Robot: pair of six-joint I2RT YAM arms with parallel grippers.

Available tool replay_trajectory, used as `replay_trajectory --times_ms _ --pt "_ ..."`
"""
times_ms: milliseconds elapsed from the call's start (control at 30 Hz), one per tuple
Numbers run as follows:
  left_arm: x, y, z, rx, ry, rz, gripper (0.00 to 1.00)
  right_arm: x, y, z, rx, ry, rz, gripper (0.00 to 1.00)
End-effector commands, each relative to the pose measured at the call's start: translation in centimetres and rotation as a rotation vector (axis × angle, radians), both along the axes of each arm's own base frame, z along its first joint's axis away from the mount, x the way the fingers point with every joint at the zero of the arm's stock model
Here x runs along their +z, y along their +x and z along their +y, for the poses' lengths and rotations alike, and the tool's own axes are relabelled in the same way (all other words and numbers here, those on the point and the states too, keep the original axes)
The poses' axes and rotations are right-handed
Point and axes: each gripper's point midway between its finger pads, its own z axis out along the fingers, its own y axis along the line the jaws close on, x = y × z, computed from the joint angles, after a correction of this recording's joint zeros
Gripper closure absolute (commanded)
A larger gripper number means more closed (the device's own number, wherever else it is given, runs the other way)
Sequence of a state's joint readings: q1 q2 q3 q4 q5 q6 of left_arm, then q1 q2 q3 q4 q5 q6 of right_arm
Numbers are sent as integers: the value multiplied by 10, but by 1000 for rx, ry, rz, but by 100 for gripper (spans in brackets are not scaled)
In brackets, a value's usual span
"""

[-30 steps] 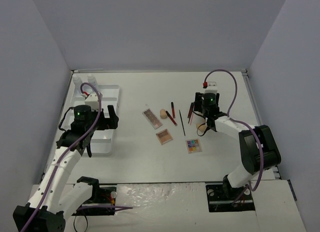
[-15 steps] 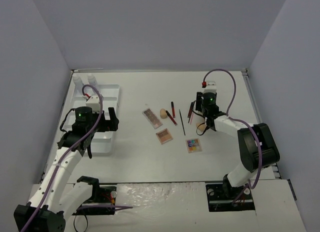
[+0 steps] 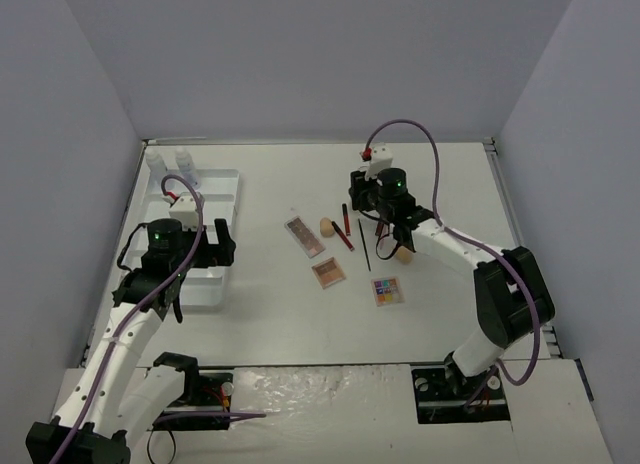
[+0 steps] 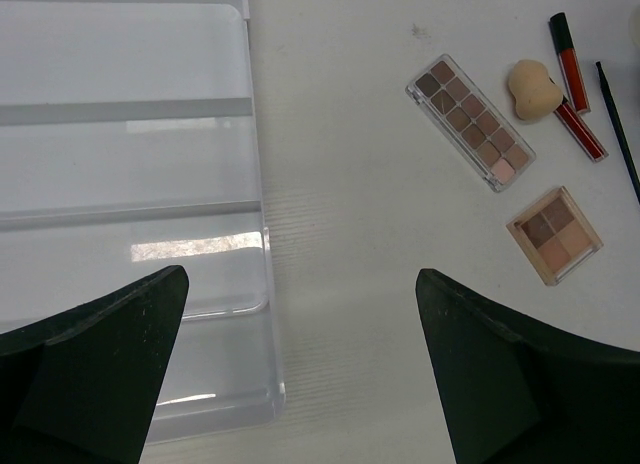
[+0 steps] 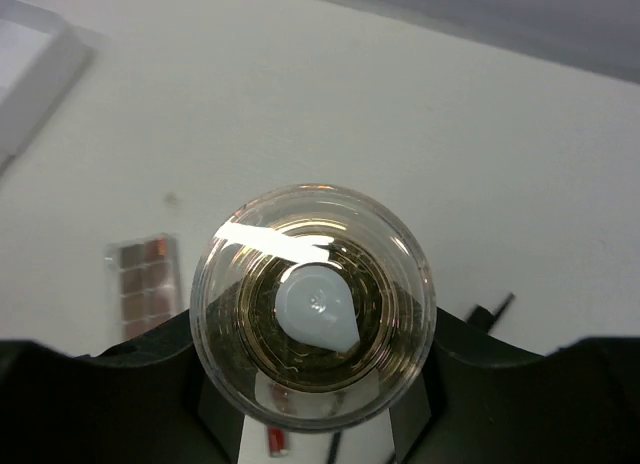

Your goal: Organize the makeup

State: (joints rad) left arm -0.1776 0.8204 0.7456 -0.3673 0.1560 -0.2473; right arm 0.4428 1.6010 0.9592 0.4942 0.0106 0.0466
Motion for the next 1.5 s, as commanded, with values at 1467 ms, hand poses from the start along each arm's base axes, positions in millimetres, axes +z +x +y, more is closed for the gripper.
replay_trajectory --times_ms 1467 --pt "45 -20 20 130 -12 -60 3 -16 -47 271 683 -57 -86 76"
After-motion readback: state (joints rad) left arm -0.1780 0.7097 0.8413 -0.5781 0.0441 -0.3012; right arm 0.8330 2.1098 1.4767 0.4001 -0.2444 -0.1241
